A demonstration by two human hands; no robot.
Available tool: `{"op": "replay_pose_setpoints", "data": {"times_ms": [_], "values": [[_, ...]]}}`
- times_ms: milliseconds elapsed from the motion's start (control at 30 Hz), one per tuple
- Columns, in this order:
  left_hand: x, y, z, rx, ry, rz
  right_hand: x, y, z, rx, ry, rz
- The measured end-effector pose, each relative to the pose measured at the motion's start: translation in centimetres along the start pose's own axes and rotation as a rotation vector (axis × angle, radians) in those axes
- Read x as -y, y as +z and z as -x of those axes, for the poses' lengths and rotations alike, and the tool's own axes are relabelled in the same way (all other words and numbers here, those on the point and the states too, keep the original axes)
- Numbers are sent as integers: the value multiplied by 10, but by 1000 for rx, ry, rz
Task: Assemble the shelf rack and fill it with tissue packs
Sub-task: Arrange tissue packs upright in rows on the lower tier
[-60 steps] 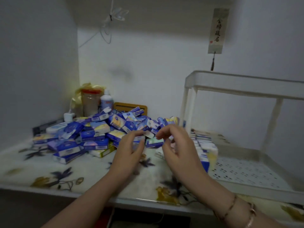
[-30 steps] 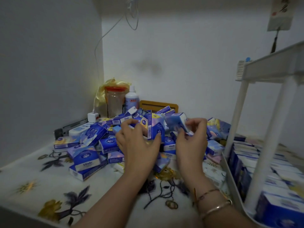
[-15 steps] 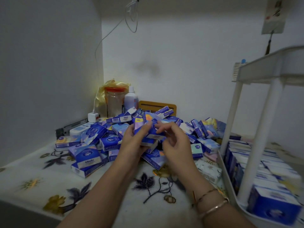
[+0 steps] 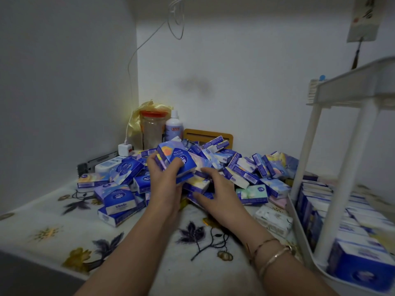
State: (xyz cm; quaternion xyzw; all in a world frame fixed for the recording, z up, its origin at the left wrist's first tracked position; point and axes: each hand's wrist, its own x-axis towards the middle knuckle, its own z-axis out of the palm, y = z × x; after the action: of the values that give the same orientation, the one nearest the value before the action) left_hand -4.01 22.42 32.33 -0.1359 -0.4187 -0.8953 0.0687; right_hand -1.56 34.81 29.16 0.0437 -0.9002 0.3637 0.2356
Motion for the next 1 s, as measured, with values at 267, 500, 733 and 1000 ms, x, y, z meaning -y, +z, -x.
{"op": "replay_pose_setpoints", "data": {"times_ms": [267,500,733,1000], "values": [[-2,0,-1,-9,24,79,3,-16,0,-280,127,-228],[5,5,7,168,-94,-24,24,-23,9,-467,-15,-693],[8,11,5,231,-108,90,24,-6,12,-243,-99,-479],[-5,8,16,233,-100,-165,30,-14,27,-216,-17,-462]]}}
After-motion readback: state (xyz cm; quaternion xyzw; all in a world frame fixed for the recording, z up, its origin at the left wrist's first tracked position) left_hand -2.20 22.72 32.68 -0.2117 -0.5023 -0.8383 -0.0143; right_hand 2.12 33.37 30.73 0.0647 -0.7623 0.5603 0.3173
